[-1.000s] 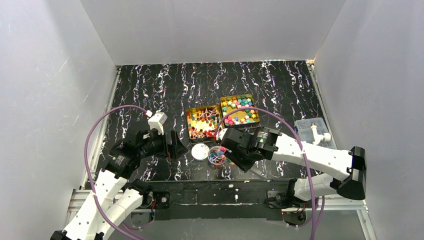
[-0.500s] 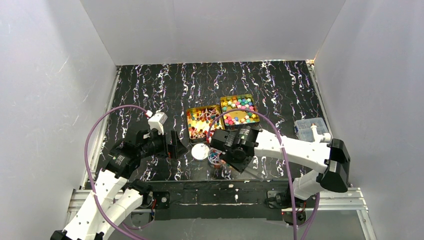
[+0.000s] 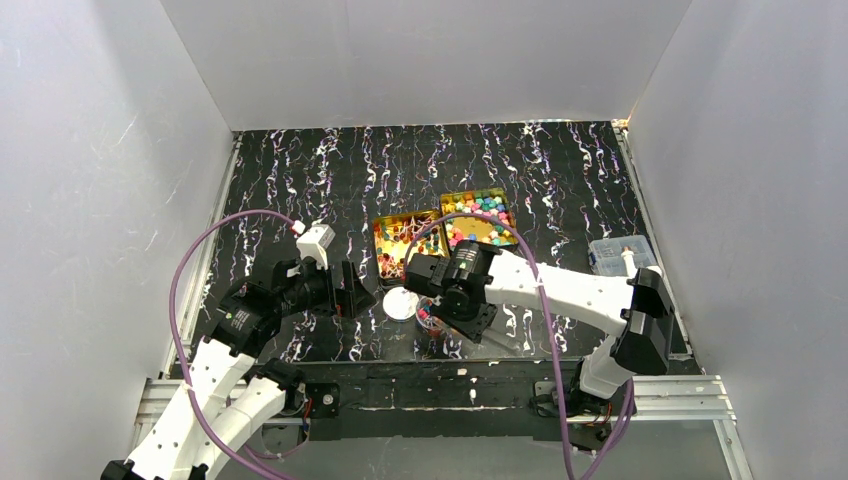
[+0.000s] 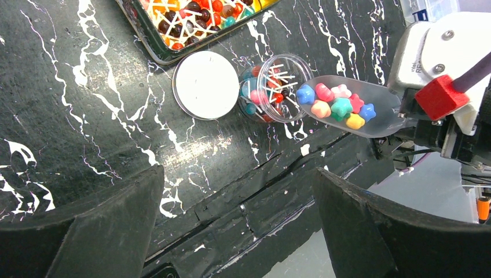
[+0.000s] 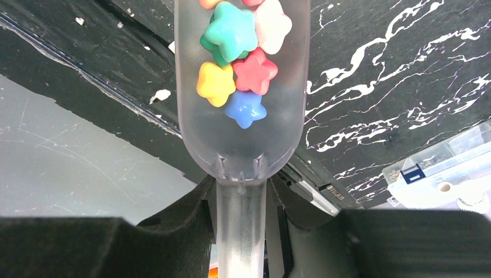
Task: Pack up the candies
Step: Place the fake candies in the packing bottle.
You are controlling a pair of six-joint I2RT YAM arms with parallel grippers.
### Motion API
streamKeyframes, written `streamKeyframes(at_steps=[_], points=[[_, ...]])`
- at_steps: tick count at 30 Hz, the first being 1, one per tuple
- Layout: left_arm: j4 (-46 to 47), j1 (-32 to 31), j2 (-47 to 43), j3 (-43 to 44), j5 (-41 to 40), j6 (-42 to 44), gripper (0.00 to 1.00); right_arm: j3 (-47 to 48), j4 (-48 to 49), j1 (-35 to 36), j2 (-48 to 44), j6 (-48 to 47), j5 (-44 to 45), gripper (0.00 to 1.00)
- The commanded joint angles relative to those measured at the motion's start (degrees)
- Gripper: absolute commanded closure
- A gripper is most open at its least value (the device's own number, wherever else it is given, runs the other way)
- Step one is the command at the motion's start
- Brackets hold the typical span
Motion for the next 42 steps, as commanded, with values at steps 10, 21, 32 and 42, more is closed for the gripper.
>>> streamKeyframes(at_steps=[10, 21, 32, 42], points=[[0.21, 0.21, -0.32, -0.73, 1.02, 0.64, 0.02, 5.89, -5.38, -0.24, 2.25, -0.66, -0.18, 0.99], [0.23, 0.21, 0.20, -0.68, 1.88, 0.68, 0.02, 5.77, -5.47, -1.59, 3.44, -0.10, -2.35, 0.99], [0.34, 0.16, 0.55, -0.73, 2.93, 0.90, 0.02, 4.66, -5.38, -5.01, 4.43, -1.39, -8.43, 0.99], [0.60, 0.19, 0.83, -0.77, 3.95, 0.98, 0.02, 4.68, -5.19, -9.35, 7.34, -4.24, -16.73, 0.99]])
